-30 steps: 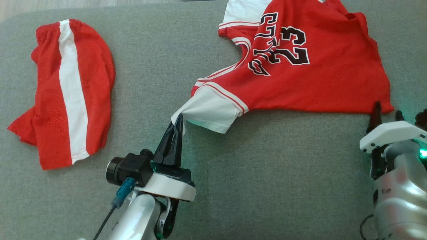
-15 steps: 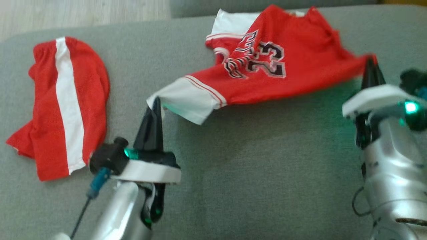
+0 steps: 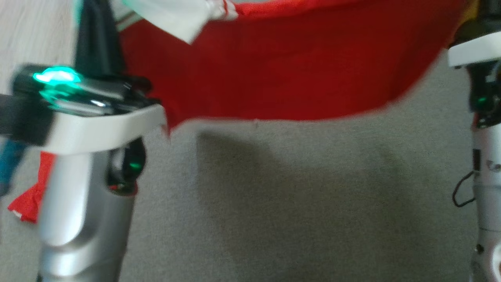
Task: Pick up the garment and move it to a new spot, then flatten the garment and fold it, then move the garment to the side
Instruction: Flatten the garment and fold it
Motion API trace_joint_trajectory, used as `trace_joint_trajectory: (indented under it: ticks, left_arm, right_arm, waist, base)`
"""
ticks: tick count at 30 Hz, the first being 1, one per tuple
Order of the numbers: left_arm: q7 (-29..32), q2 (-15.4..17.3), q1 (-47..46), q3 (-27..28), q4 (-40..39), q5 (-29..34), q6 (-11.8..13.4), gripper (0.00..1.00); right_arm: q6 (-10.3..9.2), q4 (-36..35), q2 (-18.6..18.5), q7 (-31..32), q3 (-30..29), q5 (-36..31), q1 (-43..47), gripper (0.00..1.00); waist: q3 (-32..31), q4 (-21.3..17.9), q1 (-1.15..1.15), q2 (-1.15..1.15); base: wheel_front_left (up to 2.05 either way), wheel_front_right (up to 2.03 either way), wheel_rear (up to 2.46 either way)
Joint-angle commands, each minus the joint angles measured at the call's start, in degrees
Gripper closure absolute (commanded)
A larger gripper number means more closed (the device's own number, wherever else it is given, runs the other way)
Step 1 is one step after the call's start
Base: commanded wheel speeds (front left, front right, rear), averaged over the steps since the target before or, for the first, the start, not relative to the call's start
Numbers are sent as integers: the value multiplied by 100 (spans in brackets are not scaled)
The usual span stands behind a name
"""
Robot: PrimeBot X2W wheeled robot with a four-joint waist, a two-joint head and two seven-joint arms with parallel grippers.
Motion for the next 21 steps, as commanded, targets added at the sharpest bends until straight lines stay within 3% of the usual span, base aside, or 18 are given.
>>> trace_joint_trajectory:
  ticks: [1,6,12,16,21]
  left_arm:
    - [147,181,-319,296,-472,-57,71,100]
    - [807,241,-192,419,-1733,-233,352,100]
    - [2111,422,-128,549,-2652,-607,751,100]
    - [2549,651,-362,653,-2358,-622,814,100]
    - [2592,782,-1130,644,-1103,-685,595,100]
  right_arm:
    - [-4,-538,-35,257,59,25,39,100]
    - [-4,-1917,73,1231,-326,-18,461,100]
    - [-4,-3250,498,2359,-863,-259,896,100]
    - [-4,-3471,629,2757,-887,-443,963,100]
    - [-4,-2787,715,2785,-914,-410,380,100]
  waist:
    - [-133,-111,1,0]
    - [-198,-137,1,0]
    - [-110,-124,1,0]
    - [111,-132,1,0]
    - [856,-137,1,0]
  base:
    - [0,0,0]
    - [0,0,0]
    - [0,0,0]
    - [0,0,0]
    - [0,0,0]
